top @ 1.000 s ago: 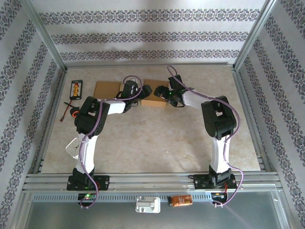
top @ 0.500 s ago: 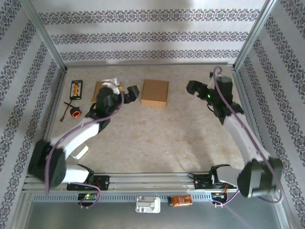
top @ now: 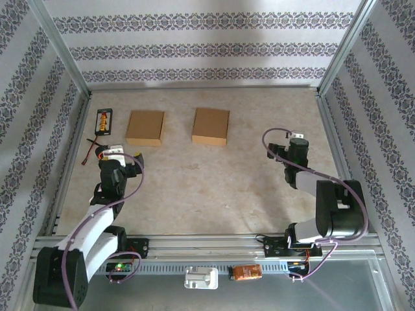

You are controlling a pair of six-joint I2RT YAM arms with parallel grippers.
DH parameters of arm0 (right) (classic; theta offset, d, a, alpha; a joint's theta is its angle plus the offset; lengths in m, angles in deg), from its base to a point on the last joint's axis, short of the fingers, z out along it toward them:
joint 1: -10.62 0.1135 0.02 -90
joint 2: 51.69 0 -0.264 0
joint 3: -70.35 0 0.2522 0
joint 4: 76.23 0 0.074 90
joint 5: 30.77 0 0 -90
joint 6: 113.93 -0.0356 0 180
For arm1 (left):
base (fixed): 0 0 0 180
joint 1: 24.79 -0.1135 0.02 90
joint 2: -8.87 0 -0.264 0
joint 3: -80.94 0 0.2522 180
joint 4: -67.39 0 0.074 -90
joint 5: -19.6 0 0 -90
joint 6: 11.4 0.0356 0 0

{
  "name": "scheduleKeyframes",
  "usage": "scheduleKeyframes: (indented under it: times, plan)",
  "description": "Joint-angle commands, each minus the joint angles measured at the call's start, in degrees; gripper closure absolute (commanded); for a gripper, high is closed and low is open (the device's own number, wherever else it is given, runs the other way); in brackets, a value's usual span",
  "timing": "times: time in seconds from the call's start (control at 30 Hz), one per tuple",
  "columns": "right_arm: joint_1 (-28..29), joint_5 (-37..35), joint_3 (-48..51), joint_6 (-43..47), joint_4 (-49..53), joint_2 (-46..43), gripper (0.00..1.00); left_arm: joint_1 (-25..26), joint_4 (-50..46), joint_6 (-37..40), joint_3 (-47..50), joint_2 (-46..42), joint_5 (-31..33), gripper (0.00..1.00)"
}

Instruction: Fold the paper box

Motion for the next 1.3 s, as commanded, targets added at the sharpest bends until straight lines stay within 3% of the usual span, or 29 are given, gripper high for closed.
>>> scheduleKeyframes:
  times: [0.0,0.1,0.17,0.23,0.27,0.37,0.47,0.53,0.57,0.6,0.77,0.93,1.27]
  plan:
    - [-0.8,8.1,5.1,3.0,-24.0,3.9,0.02,-5.8,11.9,1.9,0.3,5.4,-7.7,0.0]
    - [0.1,6.3,3.8,4.1,-19.9,3.0,0.02,-13.0,23.2,-2.2,0.8,15.6,-16.9,0.0]
    - [0.9,4.6,3.9,4.5,-20.7,3.3,0.02,-15.0,32.4,-2.7,0.6,23.6,-19.3,0.01]
    - [1.0,4.5,3.9,4.5,-20.3,3.1,0.02,-17.9,27.0,-5.9,-4.3,27.0,-24.7,0.0]
    - [1.0,4.5,3.9,4.5,-20.3,3.1,0.02,-18.0,27.4,-7.1,-5.6,29.3,-26.4,0.0]
    - [1.6,3.1,3.9,5.0,-20.3,3.1,0.02,-15.8,45.3,-6.2,-2.6,37.1,-32.4,0.0]
    - [1.6,3.1,3.8,5.0,-20.3,3.1,0.02,-12.2,37.5,-2.5,-4.1,34.7,-26.8,0.0]
    - [1.6,3.1,3.8,5.1,-20.3,3.1,0.02,-3.9,30.4,5.6,-7.6,36.9,-17.7,0.0]
    - [1.6,3.1,3.8,5.0,-20.2,3.1,0.02,-0.5,36.5,7.4,-7.0,40.0,-10.1,0.0]
    - [1.6,3.1,3.8,5.0,-20.3,3.1,0.02,-0.7,40.3,4.7,-4.7,39.6,-4.6,0.0]
    - [1.5,3.3,3.8,5.0,-20.3,3.1,0.02,-2.1,34.1,2.2,-7.0,38.6,-3.9,0.0]
    - [1.5,3.3,3.8,5.0,-20.3,3.1,0.02,-2.1,37.1,2.5,-6.2,39.4,-4.3,0.0]
    - [1.5,3.2,3.7,4.9,-20.1,3.2,0.02,-2.1,34.0,3.9,-7.6,39.1,-7.6,0.0]
